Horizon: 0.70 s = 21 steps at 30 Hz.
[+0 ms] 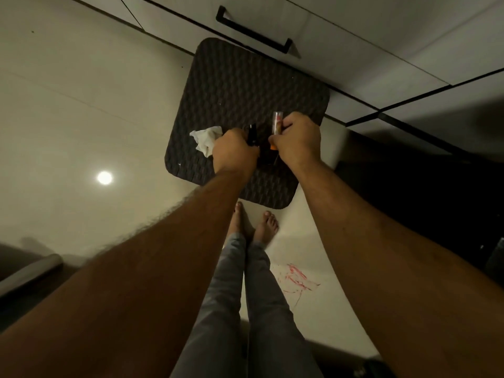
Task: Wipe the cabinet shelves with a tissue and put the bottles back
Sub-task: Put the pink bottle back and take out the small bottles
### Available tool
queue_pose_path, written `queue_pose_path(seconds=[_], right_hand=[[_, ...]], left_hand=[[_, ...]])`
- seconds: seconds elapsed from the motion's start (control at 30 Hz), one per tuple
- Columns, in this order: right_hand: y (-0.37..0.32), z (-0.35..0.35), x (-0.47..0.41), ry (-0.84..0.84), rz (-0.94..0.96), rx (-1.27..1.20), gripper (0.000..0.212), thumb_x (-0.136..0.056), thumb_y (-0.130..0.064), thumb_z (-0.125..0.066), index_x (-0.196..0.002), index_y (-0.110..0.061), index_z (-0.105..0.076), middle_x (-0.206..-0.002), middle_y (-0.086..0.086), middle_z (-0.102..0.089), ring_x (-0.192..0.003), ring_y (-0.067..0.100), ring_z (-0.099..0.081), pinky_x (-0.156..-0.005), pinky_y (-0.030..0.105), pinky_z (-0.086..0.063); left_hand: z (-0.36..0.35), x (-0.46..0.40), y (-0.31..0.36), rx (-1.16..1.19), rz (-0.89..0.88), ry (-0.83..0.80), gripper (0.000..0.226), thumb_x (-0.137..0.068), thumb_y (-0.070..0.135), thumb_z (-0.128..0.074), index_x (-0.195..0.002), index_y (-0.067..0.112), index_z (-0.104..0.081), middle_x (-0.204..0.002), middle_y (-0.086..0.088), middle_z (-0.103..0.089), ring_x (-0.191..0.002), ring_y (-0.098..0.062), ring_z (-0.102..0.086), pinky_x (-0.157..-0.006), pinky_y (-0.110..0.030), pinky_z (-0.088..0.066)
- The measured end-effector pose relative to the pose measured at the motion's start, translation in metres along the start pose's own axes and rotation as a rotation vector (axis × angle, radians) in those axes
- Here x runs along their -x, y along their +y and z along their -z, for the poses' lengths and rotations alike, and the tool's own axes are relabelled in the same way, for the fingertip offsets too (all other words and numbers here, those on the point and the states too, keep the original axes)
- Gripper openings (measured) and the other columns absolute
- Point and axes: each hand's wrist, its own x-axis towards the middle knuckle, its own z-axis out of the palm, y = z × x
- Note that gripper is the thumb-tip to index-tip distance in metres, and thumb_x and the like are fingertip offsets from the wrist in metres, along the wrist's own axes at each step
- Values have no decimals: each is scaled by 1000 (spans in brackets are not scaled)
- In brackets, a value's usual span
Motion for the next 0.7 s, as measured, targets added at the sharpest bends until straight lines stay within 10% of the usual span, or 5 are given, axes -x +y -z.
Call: queue_pose_path(seconds=[0.7], right_hand=[[8,-2,-1,23,-8,9,41,-82,-16,-76,-117,-13,-57,-115,7,-66,-103,19,-65,-76,26,-55]], left_hand=[[-2,14,1,-3,28,15,35,-93,29,-63,-122,11,-58,-117,-7,-63,-104,-19,-59,-73,-25,-39]])
